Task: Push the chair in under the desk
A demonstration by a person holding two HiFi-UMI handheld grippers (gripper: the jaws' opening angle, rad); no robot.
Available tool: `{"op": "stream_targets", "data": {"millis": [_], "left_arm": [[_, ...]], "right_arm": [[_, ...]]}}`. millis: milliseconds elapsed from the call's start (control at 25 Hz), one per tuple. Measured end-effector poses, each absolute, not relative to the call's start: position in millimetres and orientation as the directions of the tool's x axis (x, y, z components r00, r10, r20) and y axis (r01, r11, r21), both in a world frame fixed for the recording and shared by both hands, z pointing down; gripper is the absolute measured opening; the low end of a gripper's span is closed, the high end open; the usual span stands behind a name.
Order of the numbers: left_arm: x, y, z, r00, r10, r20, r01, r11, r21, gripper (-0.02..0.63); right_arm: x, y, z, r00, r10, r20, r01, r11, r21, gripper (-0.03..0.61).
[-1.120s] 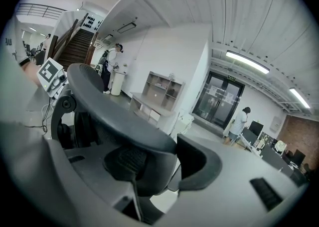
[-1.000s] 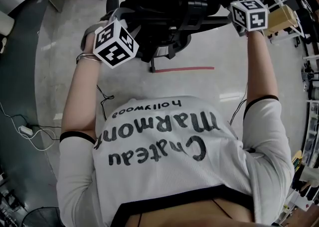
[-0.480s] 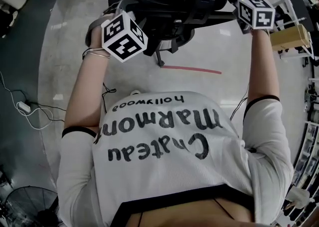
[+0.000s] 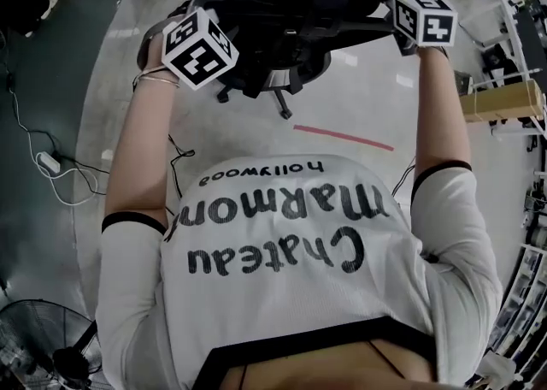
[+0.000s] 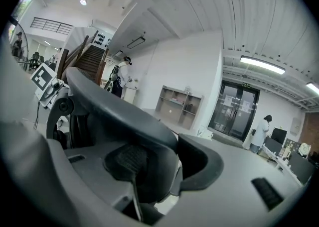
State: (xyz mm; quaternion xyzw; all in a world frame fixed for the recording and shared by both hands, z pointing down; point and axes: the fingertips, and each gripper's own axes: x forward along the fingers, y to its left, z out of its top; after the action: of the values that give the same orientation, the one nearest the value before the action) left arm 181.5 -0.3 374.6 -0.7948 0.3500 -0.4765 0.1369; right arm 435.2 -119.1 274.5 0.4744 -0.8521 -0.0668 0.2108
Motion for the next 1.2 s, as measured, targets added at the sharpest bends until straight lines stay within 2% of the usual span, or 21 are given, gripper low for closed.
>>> {"op": "stream_targets", "data": {"millis": [240, 480, 800, 1200], "left_arm": [[116.3, -24.1, 380.2, 0.312, -0.677, 0.666, -0.461, -0.721, -0.518, 0.218], [76.0, -55.3, 384.8, 0.149, -0.757, 0.637, -0.422, -0.631, -0.651, 0.224], [-7.6, -137.9, 391.9, 0.126, -0.696, 0.707, -0.473, -0.669, -0.574, 0.227], [-21.7, -149.3, 385.1, 0.057, -0.732, 0.679, -0.511, -0.606, -0.61, 0.229]], "right_arm": [[364.0, -150.5, 277.3, -0.488, -0.83, 0.27, -0.773, 0.555, 0.308, 0.192], [324.3, -176.3, 274.4, -0.493, -0.816, 0.301, -0.747, 0.575, 0.333, 0.184], [235.0, -277.9, 291.4, -0.581, -0.759, 0.293, -0.72, 0.648, 0.249, 0.196], [215.9, -298.0, 277.2, -0.638, -0.735, 0.229, -0.683, 0.678, 0.273, 0.196]]}}
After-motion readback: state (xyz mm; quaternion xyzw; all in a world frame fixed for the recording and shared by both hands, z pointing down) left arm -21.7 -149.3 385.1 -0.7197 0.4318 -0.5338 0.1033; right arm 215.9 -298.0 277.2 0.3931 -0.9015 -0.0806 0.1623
